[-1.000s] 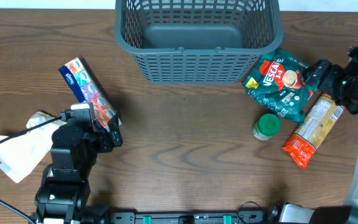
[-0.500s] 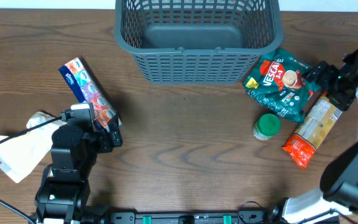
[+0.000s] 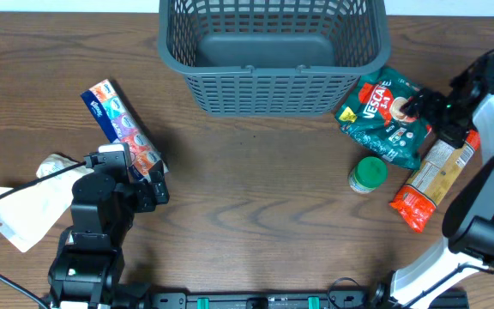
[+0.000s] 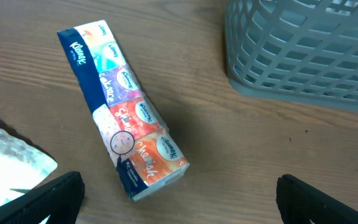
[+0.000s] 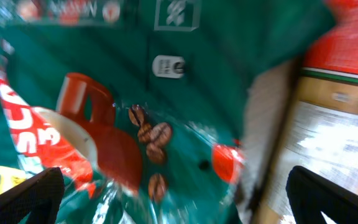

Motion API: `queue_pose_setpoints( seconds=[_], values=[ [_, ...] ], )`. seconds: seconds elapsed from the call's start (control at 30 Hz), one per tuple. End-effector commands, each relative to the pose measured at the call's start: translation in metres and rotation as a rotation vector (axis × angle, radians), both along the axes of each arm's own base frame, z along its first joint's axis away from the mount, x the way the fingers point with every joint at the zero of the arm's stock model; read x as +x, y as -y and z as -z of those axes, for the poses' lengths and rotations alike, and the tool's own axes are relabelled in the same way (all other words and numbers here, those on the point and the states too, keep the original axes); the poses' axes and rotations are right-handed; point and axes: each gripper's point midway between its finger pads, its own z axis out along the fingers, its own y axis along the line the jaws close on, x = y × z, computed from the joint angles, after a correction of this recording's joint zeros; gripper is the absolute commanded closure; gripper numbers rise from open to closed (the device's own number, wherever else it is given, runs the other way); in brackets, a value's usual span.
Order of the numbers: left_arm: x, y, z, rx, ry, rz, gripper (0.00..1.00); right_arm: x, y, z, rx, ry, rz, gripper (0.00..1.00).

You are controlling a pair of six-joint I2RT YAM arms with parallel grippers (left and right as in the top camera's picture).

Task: Pack container
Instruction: 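Reach the right gripper to the green Nescafé pouch and grasp it, then lift the pouch with the right gripper and drop it into the basket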

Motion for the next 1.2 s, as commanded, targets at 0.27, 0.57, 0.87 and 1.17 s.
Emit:
queue_pose_setpoints(
  seconds=[0.27, 0.57, 0.87, 1.17],
  values=[
    [0.002, -0.003, -0.011, -0.003, 0.022, -0.019, 0.01, 0.015, -0.03, 0.057, 0.073, -0.054, -0.129, 0.01],
    [0.002, -0.003, -0.011, -0.003, 0.022, -0.019, 0.01, 0.018, -0.032, 0.07, 0.076, -0.06, -0.137, 0.53],
    [0.002, -0.003, -0.011, -0.003, 0.022, -0.019, 0.01, 0.014, -0.034, 0.07, 0.083, -0.075, -0.136, 0.99],
    [0.002, -0.003, -0.011, -0.003, 0.022, -0.019, 0.02, 0.02, -0.021, 0.008, 0.008, 0.032, -0.097, 0.99]
  ],
)
